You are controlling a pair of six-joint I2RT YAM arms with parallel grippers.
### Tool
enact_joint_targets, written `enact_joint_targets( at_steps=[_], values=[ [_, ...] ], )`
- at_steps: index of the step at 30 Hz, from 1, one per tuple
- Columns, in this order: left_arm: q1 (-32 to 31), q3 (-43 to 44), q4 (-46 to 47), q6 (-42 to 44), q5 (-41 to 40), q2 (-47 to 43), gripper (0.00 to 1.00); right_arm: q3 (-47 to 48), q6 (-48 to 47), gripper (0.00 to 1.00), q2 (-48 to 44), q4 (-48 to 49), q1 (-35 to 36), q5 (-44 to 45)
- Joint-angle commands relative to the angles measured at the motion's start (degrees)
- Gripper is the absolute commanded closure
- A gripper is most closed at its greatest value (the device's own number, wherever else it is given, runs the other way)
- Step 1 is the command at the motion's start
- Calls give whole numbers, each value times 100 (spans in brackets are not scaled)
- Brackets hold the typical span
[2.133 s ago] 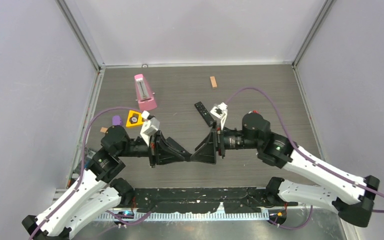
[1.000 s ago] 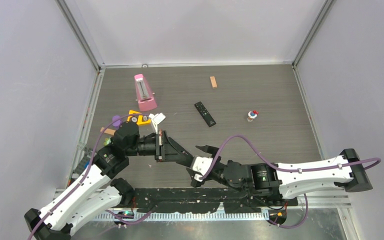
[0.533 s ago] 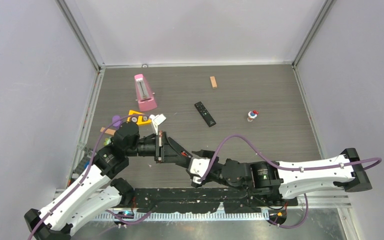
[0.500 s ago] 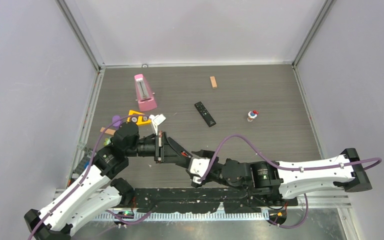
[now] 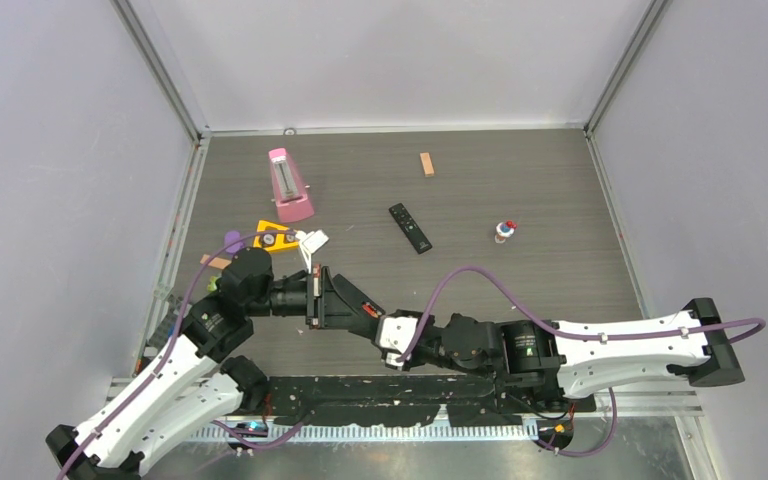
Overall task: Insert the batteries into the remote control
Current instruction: Adjust the battery cover.
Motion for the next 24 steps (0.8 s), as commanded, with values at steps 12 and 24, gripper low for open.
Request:
enact_joint_targets(
  at_steps=[12, 24],
  values=[
    [9, 0, 92, 75, 124, 46, 100, 180, 102, 33, -209, 280, -15, 46],
    [7, -3, 178, 63, 162, 100, 100, 192, 48, 54, -138, 229, -20, -182]
  ],
)
